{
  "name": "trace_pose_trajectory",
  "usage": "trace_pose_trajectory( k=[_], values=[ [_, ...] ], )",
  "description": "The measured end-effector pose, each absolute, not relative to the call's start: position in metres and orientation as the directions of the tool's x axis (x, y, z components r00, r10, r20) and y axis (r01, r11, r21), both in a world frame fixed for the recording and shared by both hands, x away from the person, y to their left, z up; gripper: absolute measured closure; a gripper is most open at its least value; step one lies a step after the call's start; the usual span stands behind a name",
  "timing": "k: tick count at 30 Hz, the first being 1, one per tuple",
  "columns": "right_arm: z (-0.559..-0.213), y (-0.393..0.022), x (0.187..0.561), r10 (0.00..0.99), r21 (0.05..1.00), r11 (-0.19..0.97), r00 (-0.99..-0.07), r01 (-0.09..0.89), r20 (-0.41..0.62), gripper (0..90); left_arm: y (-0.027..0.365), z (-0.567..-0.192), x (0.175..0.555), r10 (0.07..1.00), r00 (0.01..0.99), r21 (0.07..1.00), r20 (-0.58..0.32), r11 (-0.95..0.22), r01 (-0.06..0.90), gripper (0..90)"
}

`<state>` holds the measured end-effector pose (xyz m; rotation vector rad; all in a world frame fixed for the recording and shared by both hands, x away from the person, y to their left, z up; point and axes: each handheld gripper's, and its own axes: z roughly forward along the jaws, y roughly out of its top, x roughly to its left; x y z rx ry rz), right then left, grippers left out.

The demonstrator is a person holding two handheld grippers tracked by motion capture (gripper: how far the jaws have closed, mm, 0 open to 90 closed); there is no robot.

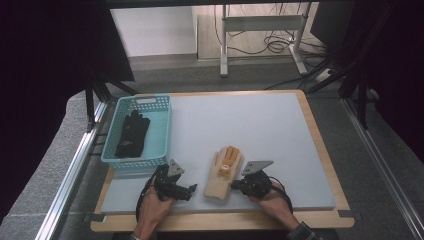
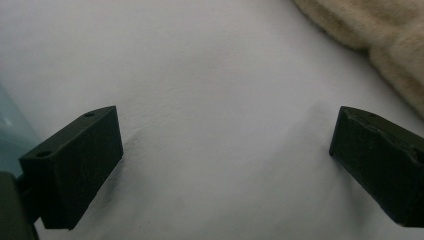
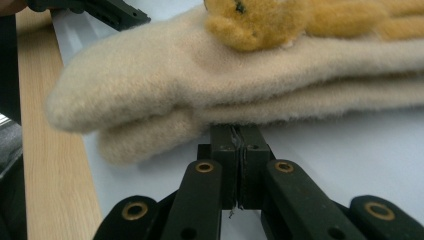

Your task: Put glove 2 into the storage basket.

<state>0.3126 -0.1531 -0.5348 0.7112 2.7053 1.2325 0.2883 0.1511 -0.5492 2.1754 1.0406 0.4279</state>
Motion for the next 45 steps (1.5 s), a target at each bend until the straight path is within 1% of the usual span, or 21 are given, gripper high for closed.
trace_pose_trajectory(
  k=[5,10,21,23,25,31,34,39,45],
  values=[
    [-0.536,-0.138,0.315,0.441,0.734,0.572,-0.892,0.365,0.100,86.5,0.159,-0.550,0.291,0.788,0.614,0.691,-0.033,-0.426,0.584,1.2],
    [-0.536,-0.126,0.318,0.443,0.737,0.573,-0.892,0.359,0.090,86.3,0.161,-0.550,0.291,0.793,0.608,0.691,-0.040,-0.417,0.590,1.7],
    [-0.537,-0.103,0.328,0.465,0.743,0.584,-0.885,0.328,0.025,85.8,0.162,-0.550,0.290,0.799,0.599,0.691,-0.048,-0.407,0.598,2.4],
    [-0.537,-0.103,0.328,0.464,0.743,0.583,-0.885,0.328,0.027,85.3,0.164,-0.550,0.289,0.801,0.597,0.691,-0.048,-0.405,0.599,5.0],
    [-0.537,-0.104,0.328,0.462,0.744,0.584,-0.887,0.326,0.027,84.8,0.166,-0.549,0.288,0.799,0.599,0.689,-0.045,-0.410,0.598,5.5],
    [-0.537,-0.108,0.323,0.454,0.742,0.576,-0.889,0.342,0.057,83.5,0.176,-0.550,0.287,0.804,0.593,0.688,-0.047,-0.405,0.603,4.1],
    [-0.537,-0.105,0.321,0.449,0.742,0.577,-0.891,0.341,0.061,83.4,0.179,-0.550,0.286,0.808,0.587,0.684,-0.047,-0.402,0.609,1.9],
    [-0.537,-0.099,0.320,0.430,0.738,0.587,-0.900,0.333,0.064,81.6,0.184,-0.552,0.284,0.805,0.591,0.692,-0.045,-0.402,0.600,1.4],
    [-0.530,-0.115,0.315,0.437,0.737,0.588,-0.898,0.332,0.056,76.8,0.183,-0.552,0.284,0.806,0.591,0.691,-0.044,-0.402,0.600,0.6]
  ],
)
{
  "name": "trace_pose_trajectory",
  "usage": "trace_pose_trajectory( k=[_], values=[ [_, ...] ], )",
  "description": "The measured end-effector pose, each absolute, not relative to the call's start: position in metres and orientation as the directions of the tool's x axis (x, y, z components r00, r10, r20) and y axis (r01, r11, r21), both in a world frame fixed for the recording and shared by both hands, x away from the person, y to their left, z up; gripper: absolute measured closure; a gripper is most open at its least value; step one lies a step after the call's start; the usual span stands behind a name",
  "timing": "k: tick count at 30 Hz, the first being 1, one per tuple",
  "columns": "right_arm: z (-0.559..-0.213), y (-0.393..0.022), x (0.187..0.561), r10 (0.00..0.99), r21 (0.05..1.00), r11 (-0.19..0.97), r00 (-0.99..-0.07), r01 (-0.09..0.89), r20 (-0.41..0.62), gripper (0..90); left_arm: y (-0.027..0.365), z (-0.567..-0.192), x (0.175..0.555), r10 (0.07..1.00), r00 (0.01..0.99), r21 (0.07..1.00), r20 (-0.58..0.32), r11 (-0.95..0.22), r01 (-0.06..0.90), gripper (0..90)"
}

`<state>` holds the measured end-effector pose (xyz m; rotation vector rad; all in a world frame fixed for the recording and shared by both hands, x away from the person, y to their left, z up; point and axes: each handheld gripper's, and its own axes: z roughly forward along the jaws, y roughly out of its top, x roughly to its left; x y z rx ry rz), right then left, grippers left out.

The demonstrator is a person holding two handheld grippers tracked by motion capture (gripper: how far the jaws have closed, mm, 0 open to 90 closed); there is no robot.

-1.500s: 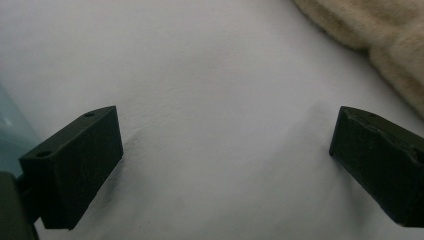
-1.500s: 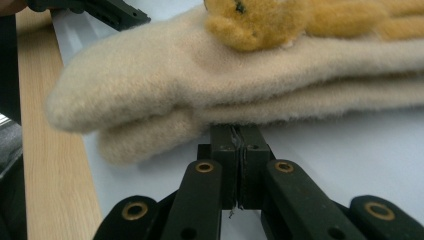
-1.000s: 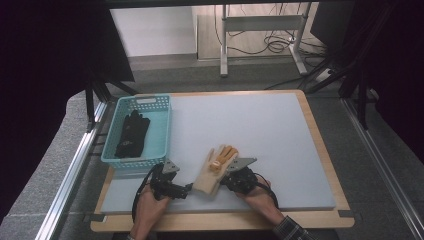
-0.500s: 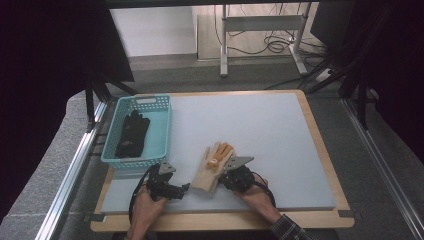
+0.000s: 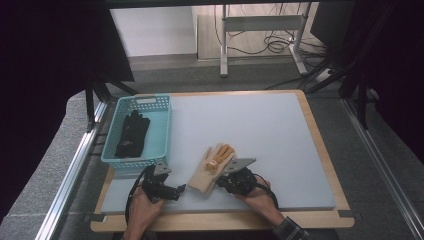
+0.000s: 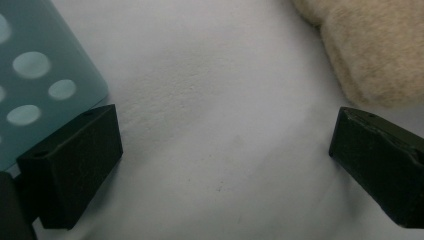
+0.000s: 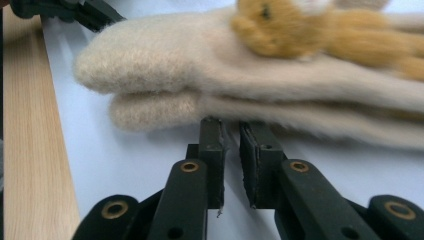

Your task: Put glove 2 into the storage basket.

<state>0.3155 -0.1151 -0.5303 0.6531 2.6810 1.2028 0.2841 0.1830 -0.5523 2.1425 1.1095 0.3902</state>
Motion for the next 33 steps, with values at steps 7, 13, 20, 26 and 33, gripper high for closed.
trace_pose_trajectory(
  k=[7,13,20,26,33],
  values=[
    [-0.524,-0.153,0.320,0.523,0.750,0.551,-0.851,0.367,0.032,64.6,0.183,-0.552,0.284,0.807,0.589,0.691,-0.044,-0.401,0.601,0.6],
    [-0.520,-0.190,0.328,0.613,0.762,0.504,-0.790,0.407,0.016,49.8,0.183,-0.553,0.284,0.807,0.588,0.694,-0.047,-0.397,0.600,0.5],
    [-0.521,-0.228,0.336,0.690,0.755,0.474,-0.723,0.452,0.000,33.4,0.183,-0.553,0.284,0.808,0.587,0.695,-0.048,-0.395,0.601,0.9],
    [-0.530,-0.245,0.341,0.732,0.727,0.487,-0.680,0.484,-0.037,25.3,0.183,-0.553,0.284,0.808,0.587,0.695,-0.048,-0.395,0.601,1.0],
    [-0.532,-0.245,0.341,0.724,0.729,0.495,-0.688,0.473,-0.045,21.1,0.183,-0.553,0.284,0.808,0.587,0.695,-0.050,-0.394,0.601,1.2]
  ],
)
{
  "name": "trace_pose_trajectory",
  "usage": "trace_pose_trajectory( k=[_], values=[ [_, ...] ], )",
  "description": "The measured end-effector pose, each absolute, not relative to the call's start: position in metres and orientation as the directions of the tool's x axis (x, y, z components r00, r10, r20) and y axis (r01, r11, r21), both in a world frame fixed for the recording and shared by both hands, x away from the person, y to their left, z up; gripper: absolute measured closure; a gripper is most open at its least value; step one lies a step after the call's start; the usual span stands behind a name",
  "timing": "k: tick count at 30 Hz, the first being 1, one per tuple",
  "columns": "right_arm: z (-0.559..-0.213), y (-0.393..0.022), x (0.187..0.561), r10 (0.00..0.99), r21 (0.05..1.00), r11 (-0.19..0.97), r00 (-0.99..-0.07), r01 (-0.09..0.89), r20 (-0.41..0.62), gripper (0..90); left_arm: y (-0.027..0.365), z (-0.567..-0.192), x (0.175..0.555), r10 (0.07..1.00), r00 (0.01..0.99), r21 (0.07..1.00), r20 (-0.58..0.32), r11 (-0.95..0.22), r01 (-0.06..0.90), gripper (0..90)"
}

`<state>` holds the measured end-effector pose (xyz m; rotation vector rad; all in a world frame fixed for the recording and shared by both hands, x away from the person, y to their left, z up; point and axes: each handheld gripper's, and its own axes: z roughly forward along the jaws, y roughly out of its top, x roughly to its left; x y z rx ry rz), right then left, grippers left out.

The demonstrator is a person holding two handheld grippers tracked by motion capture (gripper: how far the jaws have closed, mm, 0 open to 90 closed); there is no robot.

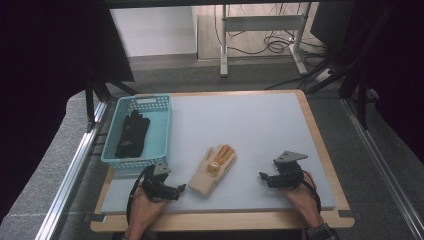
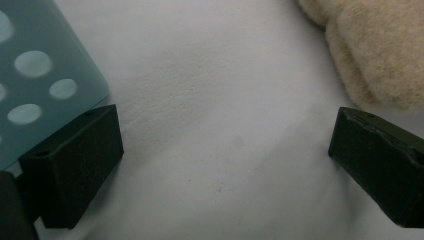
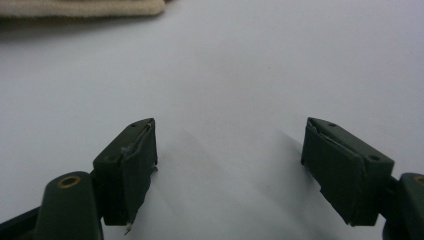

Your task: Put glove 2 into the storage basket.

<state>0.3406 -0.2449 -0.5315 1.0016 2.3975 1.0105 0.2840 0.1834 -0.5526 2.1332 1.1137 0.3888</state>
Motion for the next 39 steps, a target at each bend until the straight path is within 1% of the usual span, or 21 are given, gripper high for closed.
trace_pose_trajectory(
  k=[5,9,12,15,19,22,28,35,39],
  values=[
    [-0.532,-0.245,0.341,0.727,0.729,0.492,-0.685,0.475,-0.044,20.7,0.183,-0.552,0.283,0.811,0.582,0.697,-0.052,-0.388,0.603,1.7],
    [-0.532,-0.245,0.341,0.728,0.730,0.492,-0.685,0.474,-0.045,20.6,0.184,-0.550,0.282,0.822,0.566,0.699,-0.060,-0.370,0.612,4.9],
    [-0.532,-0.245,0.340,0.728,0.730,0.492,-0.684,0.474,-0.046,20.6,0.184,-0.545,0.278,0.814,0.574,0.701,-0.092,-0.357,0.617,5.6],
    [-0.532,-0.245,0.340,0.728,0.730,0.492,-0.684,0.474,-0.047,20.6,0.180,-0.537,0.274,0.803,0.588,0.698,-0.094,-0.368,0.614,5.5],
    [-0.532,-0.245,0.340,0.728,0.730,0.493,-0.683,0.473,-0.049,20.5,0.172,-0.523,0.271,0.779,0.614,0.708,-0.126,-0.363,0.606,5.4],
    [-0.532,-0.245,0.340,0.728,0.731,0.493,-0.684,0.473,-0.049,20.5,0.161,-0.513,0.273,0.759,0.635,0.711,-0.144,-0.367,0.600,5.2],
    [-0.532,-0.245,0.340,0.728,0.731,0.493,-0.684,0.472,-0.049,20.5,0.127,-0.505,0.285,0.742,0.658,0.689,-0.131,-0.409,0.598,4.4],
    [-0.532,-0.245,0.340,0.728,0.731,0.493,-0.684,0.472,-0.049,20.5,0.091,-0.504,0.304,0.752,0.647,0.663,-0.123,-0.423,0.618,3.1],
    [-0.532,-0.245,0.340,0.728,0.731,0.492,-0.684,0.472,-0.049,20.5,0.075,-0.512,0.315,0.771,0.631,0.634,-0.088,-0.445,0.633,3.1]
  ],
)
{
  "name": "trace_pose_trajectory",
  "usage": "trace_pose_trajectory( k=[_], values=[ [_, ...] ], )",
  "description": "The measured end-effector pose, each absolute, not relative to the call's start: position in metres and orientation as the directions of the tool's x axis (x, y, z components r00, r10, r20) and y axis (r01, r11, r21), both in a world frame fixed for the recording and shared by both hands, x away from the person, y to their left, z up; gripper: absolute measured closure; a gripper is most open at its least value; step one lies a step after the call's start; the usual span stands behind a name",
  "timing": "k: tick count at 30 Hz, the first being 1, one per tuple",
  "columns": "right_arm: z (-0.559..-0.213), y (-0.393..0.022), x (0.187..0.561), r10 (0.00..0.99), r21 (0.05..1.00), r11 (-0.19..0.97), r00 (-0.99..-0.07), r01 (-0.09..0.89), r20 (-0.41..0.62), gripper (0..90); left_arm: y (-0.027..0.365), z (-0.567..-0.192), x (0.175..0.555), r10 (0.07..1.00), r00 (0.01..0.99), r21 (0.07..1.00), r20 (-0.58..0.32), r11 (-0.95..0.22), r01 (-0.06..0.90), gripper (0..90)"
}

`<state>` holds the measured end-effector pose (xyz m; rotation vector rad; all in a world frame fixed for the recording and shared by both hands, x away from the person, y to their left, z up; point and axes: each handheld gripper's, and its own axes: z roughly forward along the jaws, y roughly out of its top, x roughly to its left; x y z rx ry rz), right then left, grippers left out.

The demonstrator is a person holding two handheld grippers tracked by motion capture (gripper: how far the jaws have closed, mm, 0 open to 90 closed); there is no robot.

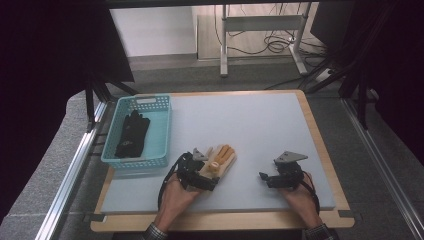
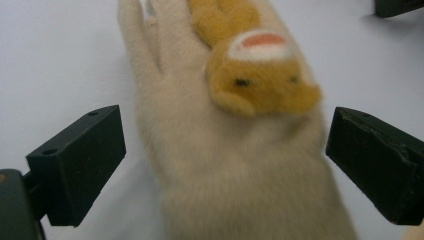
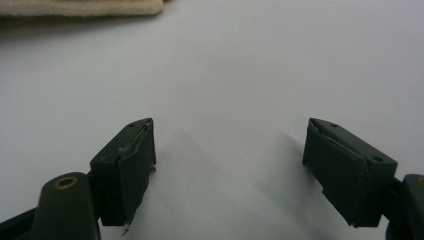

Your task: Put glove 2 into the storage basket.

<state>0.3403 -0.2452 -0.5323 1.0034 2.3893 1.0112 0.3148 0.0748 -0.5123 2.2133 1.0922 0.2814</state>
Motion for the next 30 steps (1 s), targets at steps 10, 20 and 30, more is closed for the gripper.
trace_pose_trajectory(
  k=[10,20,30],
  values=[
    [-0.532,-0.245,0.340,0.728,0.731,0.493,-0.684,0.472,-0.049,20.5,0.053,-0.528,0.323,0.786,0.618,0.572,-0.022,-0.497,0.653,11.2],
    [-0.532,-0.245,0.340,0.728,0.732,0.493,-0.684,0.471,-0.050,20.5,0.053,-0.520,0.323,0.769,0.638,0.562,-0.045,-0.508,0.653,50.9],
    [-0.532,-0.245,0.340,0.728,0.731,0.492,-0.684,0.472,-0.049,20.4,0.069,-0.513,0.327,0.750,0.652,0.595,-0.108,-0.477,0.647,69.8]
  ],
)
